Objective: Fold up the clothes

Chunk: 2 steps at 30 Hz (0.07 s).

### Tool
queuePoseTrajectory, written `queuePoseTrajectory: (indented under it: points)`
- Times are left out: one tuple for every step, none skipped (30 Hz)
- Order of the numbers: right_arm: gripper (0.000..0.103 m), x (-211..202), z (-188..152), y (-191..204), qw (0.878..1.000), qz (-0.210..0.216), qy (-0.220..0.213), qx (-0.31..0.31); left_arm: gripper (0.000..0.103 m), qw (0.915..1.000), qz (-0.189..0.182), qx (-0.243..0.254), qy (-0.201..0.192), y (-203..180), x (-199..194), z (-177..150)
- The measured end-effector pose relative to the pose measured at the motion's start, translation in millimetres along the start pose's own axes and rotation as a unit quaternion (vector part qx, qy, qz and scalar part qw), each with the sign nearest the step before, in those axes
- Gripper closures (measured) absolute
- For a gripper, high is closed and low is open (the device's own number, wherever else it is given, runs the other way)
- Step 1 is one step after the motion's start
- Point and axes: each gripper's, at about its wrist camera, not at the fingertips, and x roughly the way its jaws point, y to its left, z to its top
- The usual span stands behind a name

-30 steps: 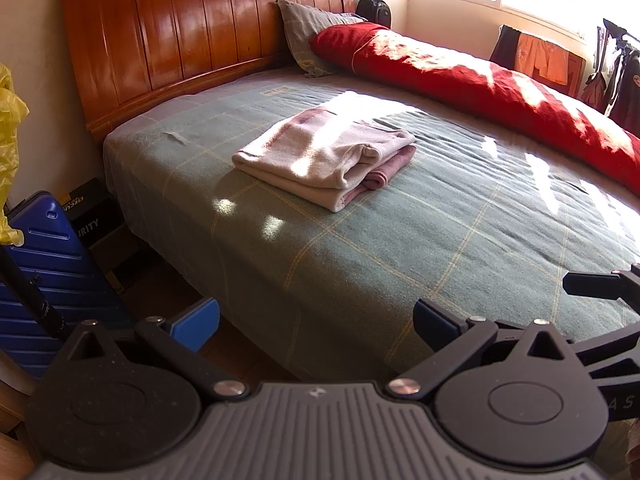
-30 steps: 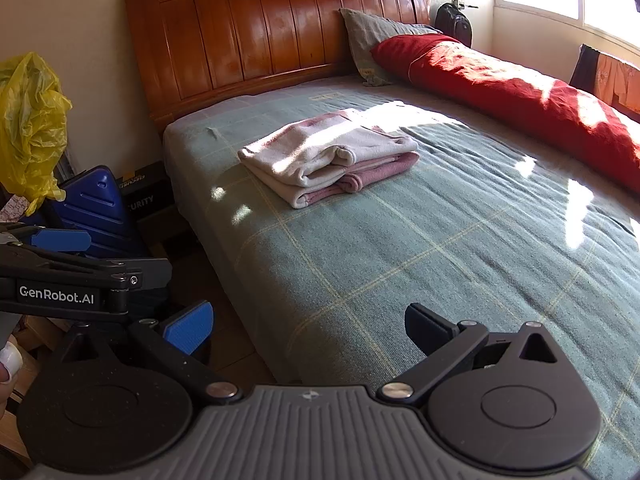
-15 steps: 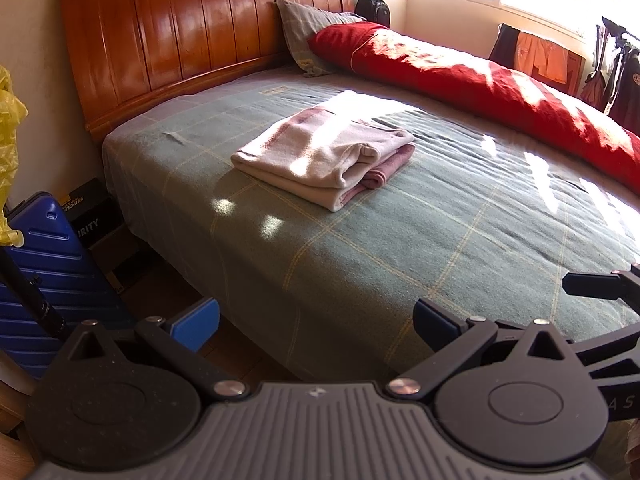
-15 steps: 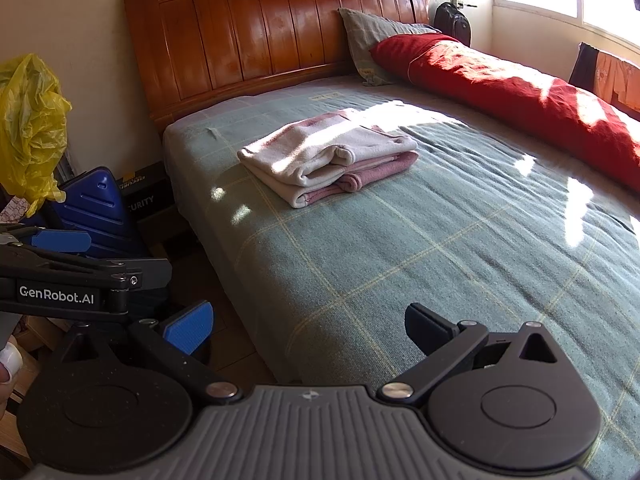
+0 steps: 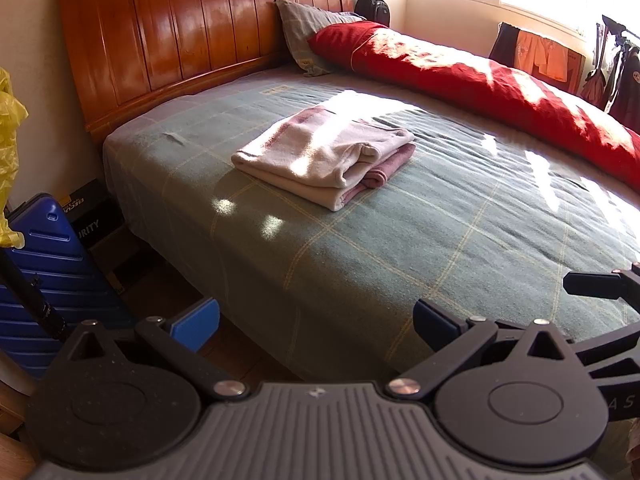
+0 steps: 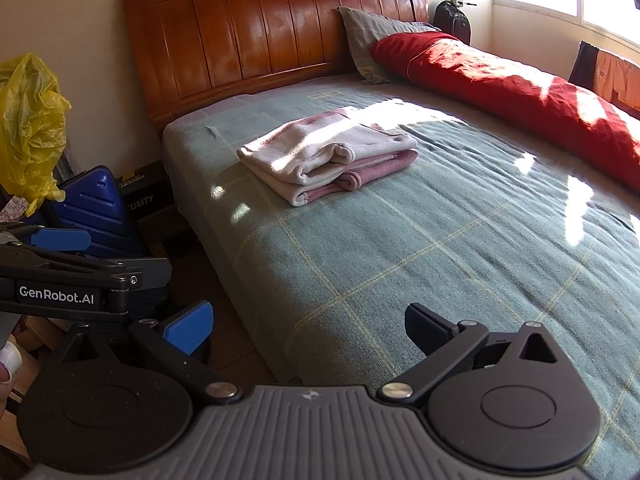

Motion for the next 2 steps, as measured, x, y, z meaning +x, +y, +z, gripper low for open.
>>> queuePoseTrajectory:
  points:
    - [0.000,0.0,0.0,0.0,1.000,0.000,0.000,0.000,0.000,1.0000,0.000,0.000,0.000,-0.1,0.0,0.1]
    - [0.000,0.2,0.2,0.2,1.000,0.000,0.000,0.000,0.000,1.0000,0.000,0.000,0.000,-0.1,-0.1,0.2]
